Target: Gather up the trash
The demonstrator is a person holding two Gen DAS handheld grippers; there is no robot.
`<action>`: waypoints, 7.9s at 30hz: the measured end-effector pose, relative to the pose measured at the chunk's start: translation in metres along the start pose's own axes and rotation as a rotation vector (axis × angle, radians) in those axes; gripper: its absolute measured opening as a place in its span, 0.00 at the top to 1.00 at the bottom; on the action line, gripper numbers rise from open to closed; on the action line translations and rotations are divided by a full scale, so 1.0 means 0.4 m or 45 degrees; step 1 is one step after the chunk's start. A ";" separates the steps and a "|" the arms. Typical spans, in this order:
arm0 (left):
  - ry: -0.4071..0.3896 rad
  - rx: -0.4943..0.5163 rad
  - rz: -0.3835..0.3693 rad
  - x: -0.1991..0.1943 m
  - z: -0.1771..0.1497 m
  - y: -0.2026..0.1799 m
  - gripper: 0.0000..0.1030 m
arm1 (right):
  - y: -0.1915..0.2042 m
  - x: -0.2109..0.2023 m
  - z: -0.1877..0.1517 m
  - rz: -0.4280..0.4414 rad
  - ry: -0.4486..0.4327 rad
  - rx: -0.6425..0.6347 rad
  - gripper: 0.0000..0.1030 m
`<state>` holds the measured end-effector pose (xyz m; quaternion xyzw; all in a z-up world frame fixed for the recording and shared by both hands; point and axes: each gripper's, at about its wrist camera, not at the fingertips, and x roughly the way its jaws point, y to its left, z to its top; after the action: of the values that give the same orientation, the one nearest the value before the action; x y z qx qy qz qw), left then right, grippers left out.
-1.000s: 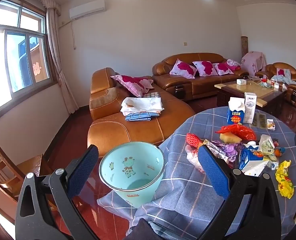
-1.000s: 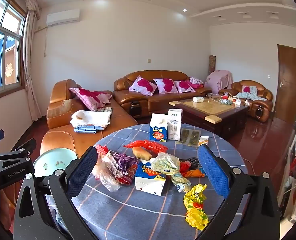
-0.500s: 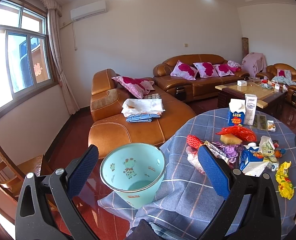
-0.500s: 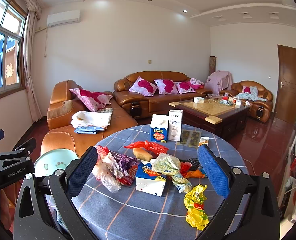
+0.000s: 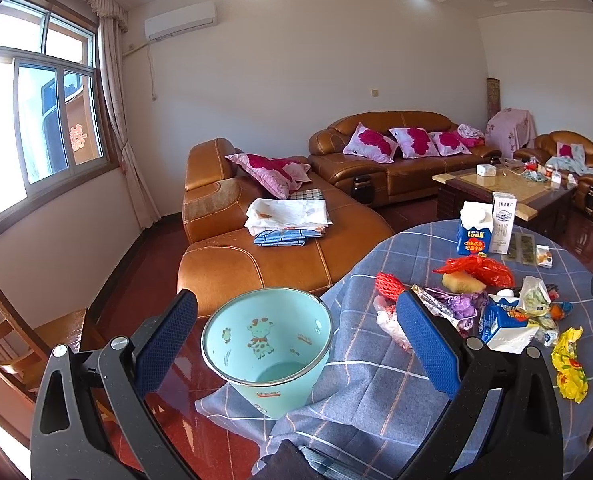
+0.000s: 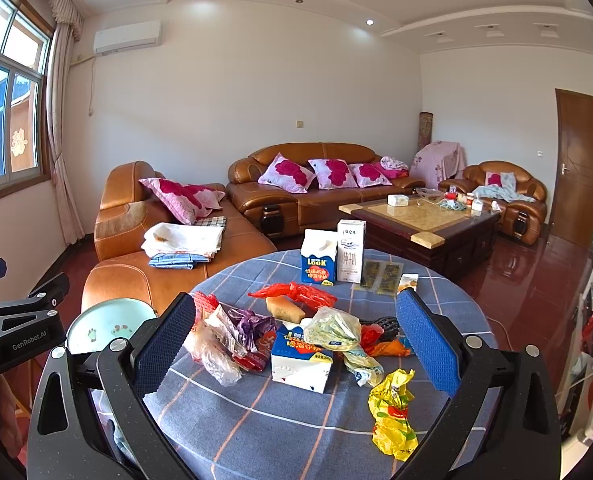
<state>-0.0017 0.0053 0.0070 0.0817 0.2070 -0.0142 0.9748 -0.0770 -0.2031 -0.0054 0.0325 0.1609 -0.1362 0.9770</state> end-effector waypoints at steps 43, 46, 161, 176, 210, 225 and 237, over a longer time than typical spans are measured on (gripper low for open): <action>-0.011 -0.012 0.006 -0.001 0.007 0.004 0.05 | 0.002 0.005 0.001 0.003 -0.001 0.000 0.04; -0.011 -0.013 0.006 -0.001 0.007 0.005 0.05 | 0.002 0.005 -0.001 0.003 0.000 0.001 0.04; 0.249 0.092 0.264 0.404 -0.033 0.142 0.99 | 0.327 0.556 -0.038 0.565 0.194 -0.179 0.66; 0.294 0.046 0.366 0.438 -0.025 0.228 0.99 | 0.464 0.627 -0.063 0.685 0.251 -0.291 0.66; 0.363 0.082 0.233 0.476 -0.067 0.192 0.77 | 0.540 0.674 -0.112 0.789 0.319 -0.377 0.52; 0.355 0.026 0.220 0.466 -0.072 0.186 0.47 | 0.476 0.641 -0.089 0.631 0.284 -0.331 0.45; 0.330 0.112 -0.038 0.432 -0.079 -0.018 0.34 | 0.119 0.471 -0.057 0.247 0.185 -0.198 0.38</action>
<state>0.1431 0.0043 -0.0929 0.1225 0.3315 -0.0272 0.9351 0.1009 -0.2033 -0.0872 -0.0181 0.2375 -0.0254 0.9709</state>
